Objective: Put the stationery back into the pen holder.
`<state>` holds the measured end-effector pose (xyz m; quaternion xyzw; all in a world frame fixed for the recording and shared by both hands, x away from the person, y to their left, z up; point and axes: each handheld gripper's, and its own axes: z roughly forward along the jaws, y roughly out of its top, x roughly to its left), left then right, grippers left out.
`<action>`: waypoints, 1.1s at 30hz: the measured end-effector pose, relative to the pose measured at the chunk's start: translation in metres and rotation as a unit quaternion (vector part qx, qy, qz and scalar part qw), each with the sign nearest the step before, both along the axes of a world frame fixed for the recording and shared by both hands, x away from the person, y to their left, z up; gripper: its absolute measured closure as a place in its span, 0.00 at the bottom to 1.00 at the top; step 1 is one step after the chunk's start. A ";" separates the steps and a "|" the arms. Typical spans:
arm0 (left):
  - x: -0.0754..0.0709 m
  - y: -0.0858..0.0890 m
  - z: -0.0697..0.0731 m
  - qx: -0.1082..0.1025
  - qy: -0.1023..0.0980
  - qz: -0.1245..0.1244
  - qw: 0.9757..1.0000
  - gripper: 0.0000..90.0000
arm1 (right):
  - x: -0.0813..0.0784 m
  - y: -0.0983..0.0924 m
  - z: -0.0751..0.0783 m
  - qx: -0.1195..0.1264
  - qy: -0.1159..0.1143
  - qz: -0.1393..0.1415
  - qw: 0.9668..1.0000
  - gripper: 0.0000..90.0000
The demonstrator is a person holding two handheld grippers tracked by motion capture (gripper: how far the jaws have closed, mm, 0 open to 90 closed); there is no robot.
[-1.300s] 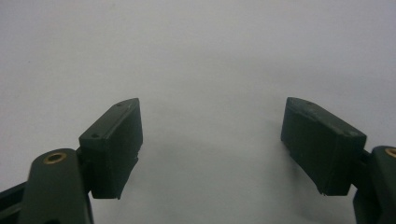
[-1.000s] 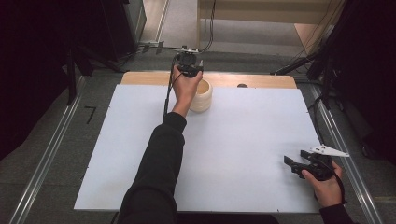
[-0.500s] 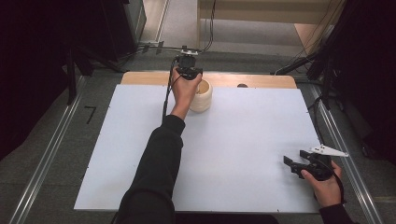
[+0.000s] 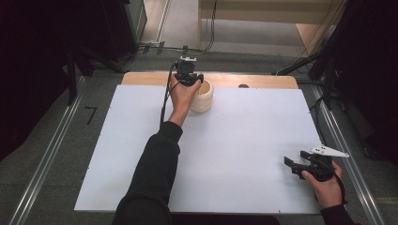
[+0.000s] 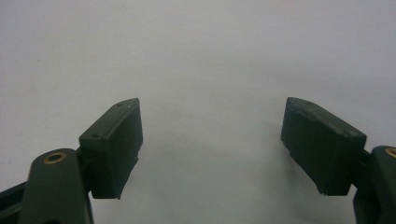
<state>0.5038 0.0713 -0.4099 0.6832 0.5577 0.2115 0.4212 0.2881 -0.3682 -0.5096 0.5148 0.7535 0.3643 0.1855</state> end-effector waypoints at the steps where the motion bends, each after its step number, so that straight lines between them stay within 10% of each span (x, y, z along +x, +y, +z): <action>1: -0.001 0.001 -0.001 0.000 0.000 -0.002 1.000 0.74 | 0.000 0.000 0.000 0.000 0.000 0.000 1.000 0.21; 33: -0.038 0.011 -0.001 0.035 -0.019 -0.004 0.999 0.35 | -0.002 0.003 0.000 -0.006 0.000 0.001 1.000 0.22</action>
